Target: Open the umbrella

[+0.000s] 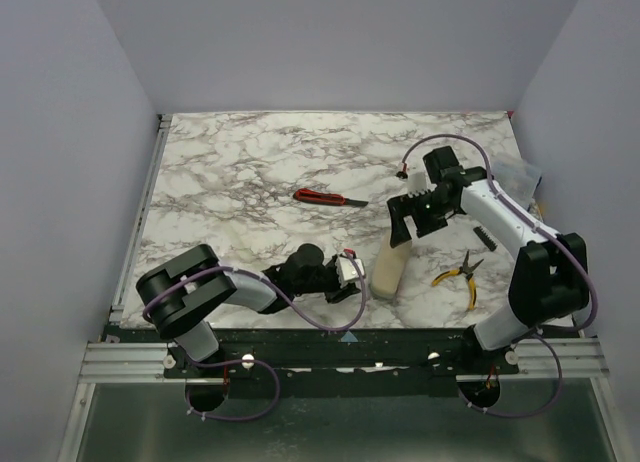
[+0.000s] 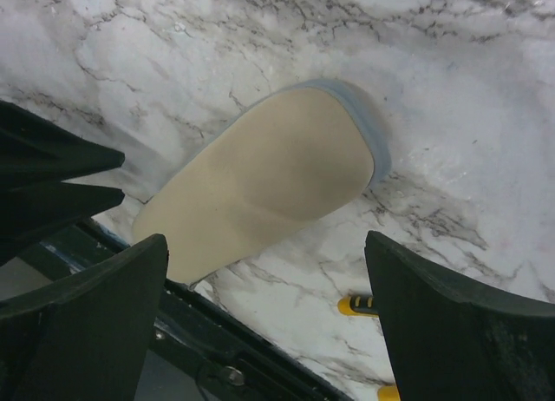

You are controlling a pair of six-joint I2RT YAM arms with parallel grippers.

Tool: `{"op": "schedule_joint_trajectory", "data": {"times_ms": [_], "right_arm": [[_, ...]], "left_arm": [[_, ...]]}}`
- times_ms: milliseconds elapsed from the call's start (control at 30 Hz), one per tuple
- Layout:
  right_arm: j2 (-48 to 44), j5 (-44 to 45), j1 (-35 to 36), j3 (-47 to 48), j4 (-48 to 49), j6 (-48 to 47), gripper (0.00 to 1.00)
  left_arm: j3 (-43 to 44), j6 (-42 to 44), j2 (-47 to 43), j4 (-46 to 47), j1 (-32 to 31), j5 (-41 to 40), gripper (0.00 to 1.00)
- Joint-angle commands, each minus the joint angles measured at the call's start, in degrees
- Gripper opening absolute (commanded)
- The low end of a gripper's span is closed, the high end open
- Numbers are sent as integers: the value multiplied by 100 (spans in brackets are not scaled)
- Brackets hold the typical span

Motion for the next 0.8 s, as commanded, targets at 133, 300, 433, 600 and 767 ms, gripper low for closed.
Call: {"op": "schedule_joint_trajectory", "data": {"times_ms": [133, 300, 433, 600, 767], "right_arm": [[466, -892, -50, -447, -69, 421, 96], [778, -1151, -50, -589, 284, 303, 84], [849, -1211, -50, -650, 594, 396, 80], [827, -1279, -50, -783, 879, 478, 76], [751, -1270, -50, -957, 1063, 553, 76]], "left_arm": [[-176, -15, -110, 200, -24, -359, 49], [-88, 172, 115, 329, -48, -44, 49], [-6, 239, 285, 491, -170, 279, 49], [226, 52, 703, 606, -252, 176, 48], [315, -113, 840, 673, -252, 118, 46]]}}
